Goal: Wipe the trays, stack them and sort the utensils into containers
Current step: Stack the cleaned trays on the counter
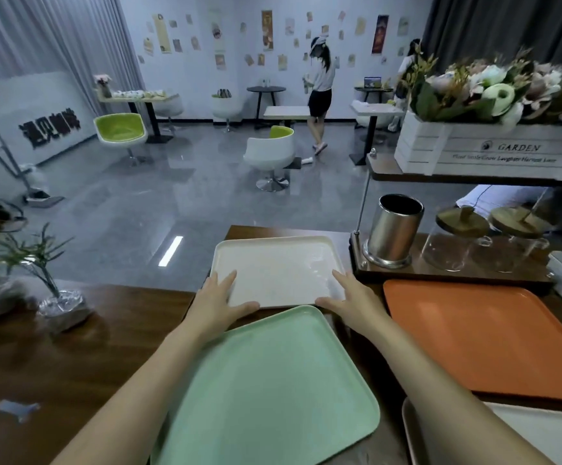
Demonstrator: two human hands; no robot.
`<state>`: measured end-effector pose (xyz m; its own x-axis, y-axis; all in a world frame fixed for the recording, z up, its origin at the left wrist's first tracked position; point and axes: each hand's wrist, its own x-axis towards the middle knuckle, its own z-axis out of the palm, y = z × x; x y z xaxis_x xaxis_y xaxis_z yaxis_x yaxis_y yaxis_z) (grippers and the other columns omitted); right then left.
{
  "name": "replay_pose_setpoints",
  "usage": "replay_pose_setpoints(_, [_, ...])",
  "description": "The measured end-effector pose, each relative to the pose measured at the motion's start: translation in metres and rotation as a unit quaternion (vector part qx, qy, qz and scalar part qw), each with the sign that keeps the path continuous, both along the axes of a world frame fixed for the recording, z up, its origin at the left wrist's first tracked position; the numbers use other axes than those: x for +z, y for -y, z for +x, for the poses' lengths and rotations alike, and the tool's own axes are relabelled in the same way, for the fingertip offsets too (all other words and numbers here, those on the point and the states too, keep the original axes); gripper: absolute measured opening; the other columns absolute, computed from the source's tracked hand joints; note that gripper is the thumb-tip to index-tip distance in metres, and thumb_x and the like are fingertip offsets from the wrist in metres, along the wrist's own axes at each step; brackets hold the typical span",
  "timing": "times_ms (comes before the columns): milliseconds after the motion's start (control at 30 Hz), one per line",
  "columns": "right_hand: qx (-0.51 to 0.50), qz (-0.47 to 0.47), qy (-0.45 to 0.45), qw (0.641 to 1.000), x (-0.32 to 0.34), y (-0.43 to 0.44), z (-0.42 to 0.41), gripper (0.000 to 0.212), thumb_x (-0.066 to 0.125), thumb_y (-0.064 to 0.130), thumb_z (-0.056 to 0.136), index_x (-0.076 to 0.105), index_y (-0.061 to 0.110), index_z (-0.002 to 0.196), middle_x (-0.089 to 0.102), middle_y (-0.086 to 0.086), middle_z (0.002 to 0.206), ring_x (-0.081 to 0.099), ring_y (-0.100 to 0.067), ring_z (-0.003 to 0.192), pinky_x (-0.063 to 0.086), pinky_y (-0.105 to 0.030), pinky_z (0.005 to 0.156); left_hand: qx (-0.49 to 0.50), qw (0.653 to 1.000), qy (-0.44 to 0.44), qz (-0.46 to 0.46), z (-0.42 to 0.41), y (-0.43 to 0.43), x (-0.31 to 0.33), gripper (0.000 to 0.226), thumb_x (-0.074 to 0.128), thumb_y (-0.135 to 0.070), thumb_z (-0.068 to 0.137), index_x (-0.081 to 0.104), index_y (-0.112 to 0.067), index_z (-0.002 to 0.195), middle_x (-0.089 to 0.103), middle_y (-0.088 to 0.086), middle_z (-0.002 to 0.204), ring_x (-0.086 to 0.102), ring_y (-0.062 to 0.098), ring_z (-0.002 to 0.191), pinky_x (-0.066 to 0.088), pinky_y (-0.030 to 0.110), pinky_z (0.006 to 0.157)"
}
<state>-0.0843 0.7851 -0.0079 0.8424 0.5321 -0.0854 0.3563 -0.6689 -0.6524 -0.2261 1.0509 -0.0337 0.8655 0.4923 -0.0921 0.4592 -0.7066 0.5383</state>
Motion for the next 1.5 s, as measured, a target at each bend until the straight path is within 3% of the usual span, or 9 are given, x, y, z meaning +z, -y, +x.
replay_pose_setpoints(133, [-0.013,-0.008,-0.002,1.000,0.000,-0.005,0.002,0.074,0.076,0.044,0.085,0.045,0.019,0.147,0.043,-0.011,0.151,0.041,-0.030,0.137,0.036,-0.037,0.100,0.022,1.000,-0.005,0.022,0.004,-0.009,-0.006,0.115,0.064,-0.084,0.072,0.022,-0.028,0.162,0.014,0.014,0.168,0.001,0.029,0.157,0.020,0.049,0.123])
replay_pose_setpoints(367, [-0.025,-0.008,-0.013,1.000,-0.013,-0.015,0.010,0.094,0.079,0.051,0.078,0.032,0.030,0.156,0.016,-0.003,0.167,0.026,-0.025,0.150,0.029,-0.037,0.113,0.023,0.999,0.012,0.040,0.008,-0.021,-0.014,0.103,0.072,-0.078,0.070,0.038,-0.029,0.154,0.047,0.006,0.144,0.037,0.027,0.137,0.032,0.044,0.114])
replay_pose_setpoints(667, [-0.058,0.007,0.014,0.998,-0.020,-0.026,0.019,0.086,0.078,0.049,0.080,0.038,0.032,0.154,0.013,0.001,0.168,0.023,-0.023,0.151,0.027,-0.037,0.116,-0.020,0.998,0.065,0.017,0.044,-0.044,0.004,0.088,0.076,-0.066,0.076,0.040,-0.034,0.150,0.043,0.002,0.148,0.034,0.028,0.142,0.009,0.053,0.124])
replay_pose_setpoints(1100, [-0.076,-0.034,0.068,0.994,-0.028,-0.046,0.023,0.061,0.068,0.041,0.092,0.048,0.025,0.147,0.030,-0.001,0.161,0.021,-0.018,0.149,0.032,-0.035,0.108,-0.059,0.995,0.069,-0.036,0.066,-0.077,-0.015,0.092,0.078,-0.072,0.068,0.043,-0.039,0.146,0.045,-0.001,0.152,0.037,0.026,0.143,0.028,0.059,0.118])
replay_pose_setpoints(1167, [-0.066,-0.034,0.097,0.992,-0.033,-0.045,0.023,0.046,0.067,0.042,0.091,0.059,0.025,0.133,0.043,0.003,0.147,0.031,-0.017,0.140,0.038,-0.034,0.092,-0.052,0.995,0.071,-0.035,0.062,-0.076,-0.020,0.097,0.073,-0.080,0.063,0.043,-0.039,0.145,0.045,-0.003,0.150,0.039,0.025,0.141,0.033,0.057,0.116])
replay_pose_setpoints(1233, [-0.055,-0.036,0.132,0.989,-0.039,-0.044,0.023,0.022,0.066,0.043,0.090,0.064,0.024,0.100,0.049,0.008,0.115,0.040,-0.017,0.123,0.034,-0.031,0.073,-0.048,0.995,0.078,-0.031,0.058,-0.075,-0.023,0.097,0.076,-0.076,0.065,0.043,-0.035,0.146,0.045,-0.003,0.149,0.042,0.023,0.139,0.037,0.052,0.114])
replay_pose_setpoints(1333, [-0.034,-0.044,0.144,0.988,-0.044,-0.042,0.021,0.031,0.063,0.047,0.092,0.053,0.021,0.080,0.043,0.006,0.092,0.038,-0.015,0.114,0.029,-0.031,0.067,-0.049,0.996,0.076,-0.024,0.051,-0.074,-0.025,0.095,0.076,-0.072,0.071,0.042,-0.031,0.149,0.042,-0.002,0.153,0.040,0.021,0.140,0.038,0.047,0.115])
replay_pose_setpoints(1433, [-0.011,-0.057,0.135,0.989,-0.040,-0.039,0.021,0.031,0.055,0.052,0.096,0.057,0.022,0.085,0.046,0.008,0.096,0.038,-0.020,0.125,0.036,-0.033,0.073,-0.055,0.997,0.047,-0.004,0.048,-0.072,-0.022,0.100,0.070,-0.074,0.076,0.032,-0.030,0.157,0.029,0.003,0.164,0.025,0.022,0.152,0.029,0.044,0.120])
replay_pose_setpoints(1500, [-0.002,-0.037,0.083,0.996,-0.035,-0.033,0.020,0.028,0.054,0.053,0.097,0.066,0.029,0.104,0.054,0.013,0.127,0.025,-0.023,0.146,0.042,-0.037,0.091,-0.042,0.999,0.023,0.003,0.041,-0.068,-0.016,0.104,0.066,-0.074,0.080,0.017,-0.034,0.163,0.009,0.008,0.171,0.004,0.023,0.158,0.017,0.047,0.125])
